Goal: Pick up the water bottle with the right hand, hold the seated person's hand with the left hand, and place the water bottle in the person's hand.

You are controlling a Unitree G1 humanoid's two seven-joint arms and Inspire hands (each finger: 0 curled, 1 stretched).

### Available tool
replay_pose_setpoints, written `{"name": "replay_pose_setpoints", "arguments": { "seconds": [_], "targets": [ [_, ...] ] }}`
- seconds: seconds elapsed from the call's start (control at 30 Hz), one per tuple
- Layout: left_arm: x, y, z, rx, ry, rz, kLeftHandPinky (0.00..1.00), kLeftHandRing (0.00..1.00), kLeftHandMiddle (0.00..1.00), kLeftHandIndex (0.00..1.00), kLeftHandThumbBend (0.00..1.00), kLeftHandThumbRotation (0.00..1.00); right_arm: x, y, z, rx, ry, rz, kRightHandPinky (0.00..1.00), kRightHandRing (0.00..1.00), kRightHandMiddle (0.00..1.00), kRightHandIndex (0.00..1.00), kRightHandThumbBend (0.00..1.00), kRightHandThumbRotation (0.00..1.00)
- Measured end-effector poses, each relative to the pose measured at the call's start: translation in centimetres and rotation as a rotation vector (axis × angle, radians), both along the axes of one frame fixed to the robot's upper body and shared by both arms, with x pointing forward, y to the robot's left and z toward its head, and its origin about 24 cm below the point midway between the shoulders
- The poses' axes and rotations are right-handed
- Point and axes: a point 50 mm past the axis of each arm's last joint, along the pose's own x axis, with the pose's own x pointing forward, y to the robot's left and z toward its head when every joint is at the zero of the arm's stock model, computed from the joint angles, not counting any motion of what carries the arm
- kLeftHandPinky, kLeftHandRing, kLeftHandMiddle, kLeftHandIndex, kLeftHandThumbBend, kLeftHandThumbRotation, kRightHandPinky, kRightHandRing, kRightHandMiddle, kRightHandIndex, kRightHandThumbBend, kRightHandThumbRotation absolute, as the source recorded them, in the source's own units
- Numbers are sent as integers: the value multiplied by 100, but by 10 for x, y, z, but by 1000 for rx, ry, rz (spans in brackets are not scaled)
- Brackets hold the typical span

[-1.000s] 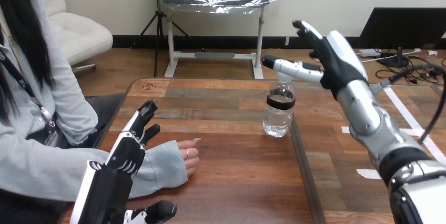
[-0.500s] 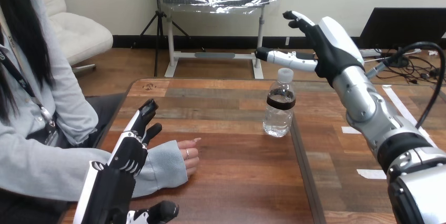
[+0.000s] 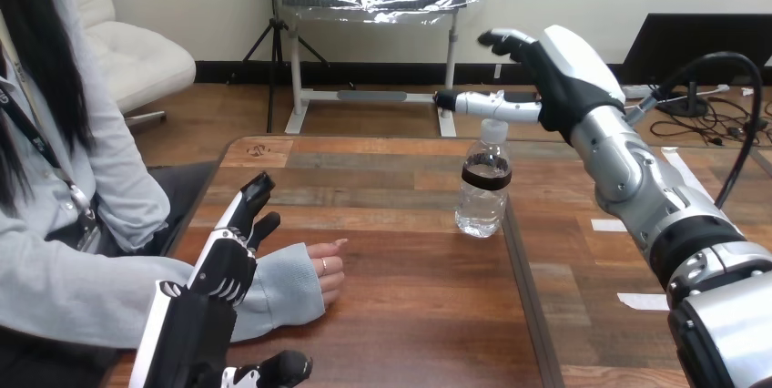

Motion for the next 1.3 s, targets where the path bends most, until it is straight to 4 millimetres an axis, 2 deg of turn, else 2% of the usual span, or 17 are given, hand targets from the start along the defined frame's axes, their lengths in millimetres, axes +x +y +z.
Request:
{"name": "replay_pose_setpoints", "arguments": {
  "seconds": [0.2, 0.9, 1.3],
  "targets": [
    [0, -1, 0, 0, 0, -1, 92, 97, 96, 92, 100, 64, 0, 2, -3, -70, 24, 6, 83, 86, 85, 82, 100, 76],
    [-2, -2, 0, 3, -17, -2, 93, 97, 96, 92, 100, 63, -2, 6, -14, -256, 91, 51, 70, 73, 72, 70, 95, 77],
    [-3, -5, -1, -6, -14, -14, 93, 96, 95, 92, 100, 63, -2, 9, -16, -286, 116, 74, 74, 71, 69, 68, 93, 75]
  ]
}}
